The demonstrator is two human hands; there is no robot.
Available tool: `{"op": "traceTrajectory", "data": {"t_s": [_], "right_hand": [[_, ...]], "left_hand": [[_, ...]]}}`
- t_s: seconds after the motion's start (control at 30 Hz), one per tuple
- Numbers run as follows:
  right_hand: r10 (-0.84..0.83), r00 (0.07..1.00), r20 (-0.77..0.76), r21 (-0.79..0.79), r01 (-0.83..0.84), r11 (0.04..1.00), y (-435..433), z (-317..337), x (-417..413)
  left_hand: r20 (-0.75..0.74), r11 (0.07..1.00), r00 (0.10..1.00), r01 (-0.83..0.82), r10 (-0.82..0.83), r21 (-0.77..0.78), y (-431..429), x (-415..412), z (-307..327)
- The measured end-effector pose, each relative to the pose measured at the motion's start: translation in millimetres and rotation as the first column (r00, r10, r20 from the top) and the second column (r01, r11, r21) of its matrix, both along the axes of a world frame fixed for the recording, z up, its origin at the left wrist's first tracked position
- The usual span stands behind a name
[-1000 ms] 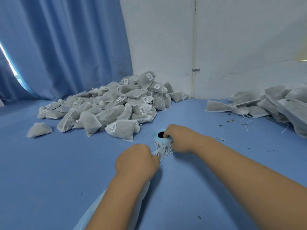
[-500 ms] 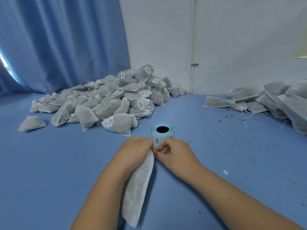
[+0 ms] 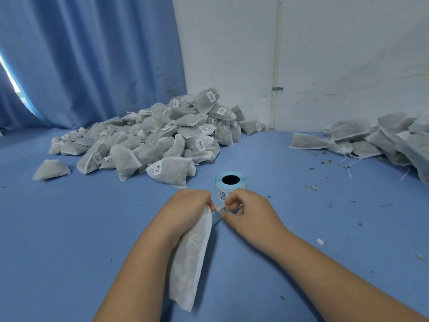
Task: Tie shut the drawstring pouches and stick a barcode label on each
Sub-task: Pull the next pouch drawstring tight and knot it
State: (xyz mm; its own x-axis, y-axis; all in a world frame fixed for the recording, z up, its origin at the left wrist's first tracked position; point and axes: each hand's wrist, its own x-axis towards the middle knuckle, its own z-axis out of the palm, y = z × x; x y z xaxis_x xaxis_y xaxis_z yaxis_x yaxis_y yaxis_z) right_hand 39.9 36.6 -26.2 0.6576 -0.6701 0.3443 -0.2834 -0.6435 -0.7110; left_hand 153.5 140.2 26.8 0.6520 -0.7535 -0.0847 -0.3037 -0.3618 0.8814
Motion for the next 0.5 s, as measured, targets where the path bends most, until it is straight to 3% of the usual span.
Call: {"op": "traceTrajectory", "data": {"t_s": [0.17,0.37,0.43,0.5], "right_hand": [[0.020,1.000,0.007,-0.025,-0.020,0.999,2.6,-0.3,-2.1],[0.164,0.979,0.122,-0.131,-0.148,0.980,11.1,10.4,-3.8],[0.193,0.973,0.129,-0.097,-0.181,0.979,11.9,15.1,-7.0],[0.208,0.971,0.116,0.057,-0.216,0.975,11.4,22.9,-12.7]], "left_hand": [[-0.013,1.000,1.000,0.012,-0.012,-0.010,1.4,2.1,0.6],[0.037,0.993,0.993,0.114,-0.113,-0.029,4.9,-1.8,0.5],[0.084,0.990,0.987,0.140,-0.137,-0.031,7.6,-3.4,1.0],[0.094,0.988,0.986,0.145,-0.140,-0.054,9.8,-5.1,3.1]]}}
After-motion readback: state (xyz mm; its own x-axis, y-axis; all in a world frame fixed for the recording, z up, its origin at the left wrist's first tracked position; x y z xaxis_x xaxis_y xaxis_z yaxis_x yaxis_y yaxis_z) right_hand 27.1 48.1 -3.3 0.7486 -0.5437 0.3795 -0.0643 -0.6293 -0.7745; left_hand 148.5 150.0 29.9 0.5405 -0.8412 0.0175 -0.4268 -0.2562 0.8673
